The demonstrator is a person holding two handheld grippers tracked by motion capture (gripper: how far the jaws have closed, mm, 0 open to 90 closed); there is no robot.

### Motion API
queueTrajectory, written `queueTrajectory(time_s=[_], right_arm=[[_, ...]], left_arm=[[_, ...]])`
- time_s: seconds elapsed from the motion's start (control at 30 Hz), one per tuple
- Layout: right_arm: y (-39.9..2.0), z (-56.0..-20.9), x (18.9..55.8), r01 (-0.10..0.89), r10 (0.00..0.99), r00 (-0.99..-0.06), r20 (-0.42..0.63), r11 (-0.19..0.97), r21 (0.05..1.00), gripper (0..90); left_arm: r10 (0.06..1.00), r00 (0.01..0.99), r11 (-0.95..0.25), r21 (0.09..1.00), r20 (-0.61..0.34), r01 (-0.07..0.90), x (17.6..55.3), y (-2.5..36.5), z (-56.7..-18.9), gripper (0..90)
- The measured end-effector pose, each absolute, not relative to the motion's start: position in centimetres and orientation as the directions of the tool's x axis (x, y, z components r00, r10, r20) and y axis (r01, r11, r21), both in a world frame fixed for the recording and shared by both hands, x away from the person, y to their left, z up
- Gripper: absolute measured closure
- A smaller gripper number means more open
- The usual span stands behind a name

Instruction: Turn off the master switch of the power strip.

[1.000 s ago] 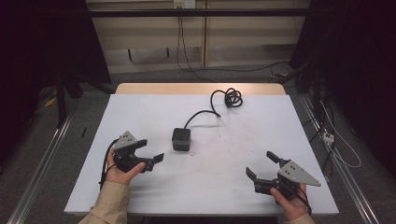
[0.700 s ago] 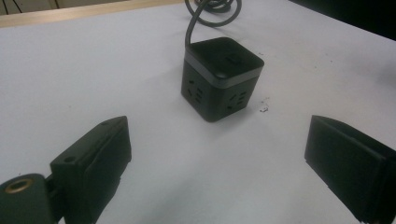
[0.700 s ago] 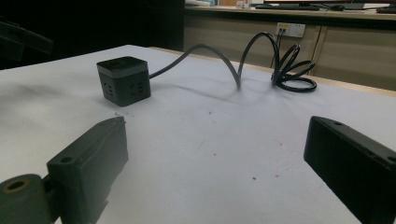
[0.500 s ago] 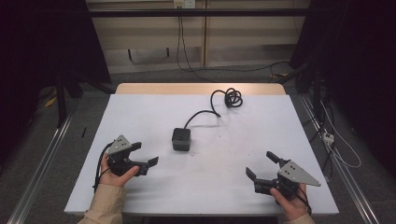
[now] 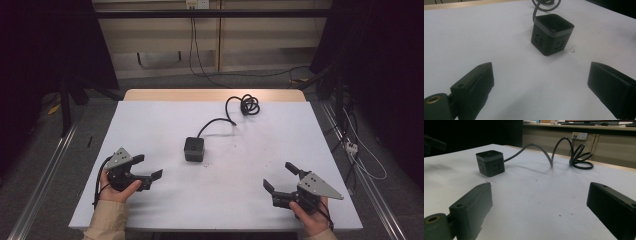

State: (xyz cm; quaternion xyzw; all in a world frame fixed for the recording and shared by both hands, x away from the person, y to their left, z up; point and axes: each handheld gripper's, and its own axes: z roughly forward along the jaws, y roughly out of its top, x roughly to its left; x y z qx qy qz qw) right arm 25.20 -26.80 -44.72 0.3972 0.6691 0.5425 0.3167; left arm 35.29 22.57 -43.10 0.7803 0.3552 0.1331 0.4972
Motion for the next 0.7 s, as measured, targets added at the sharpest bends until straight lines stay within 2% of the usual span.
queueTrajectory(time_s=[0.7], right_arm=[[-26.8, -44.7, 25.2, 0.188, 0.875, -0.483, 0.006, 0.097, 0.977, 5.7]], left_arm=[[0.702, 0.696, -0.246, 0.867, -0.148, 0.433, 34.8, 24.1, -43.9, 6.5]])
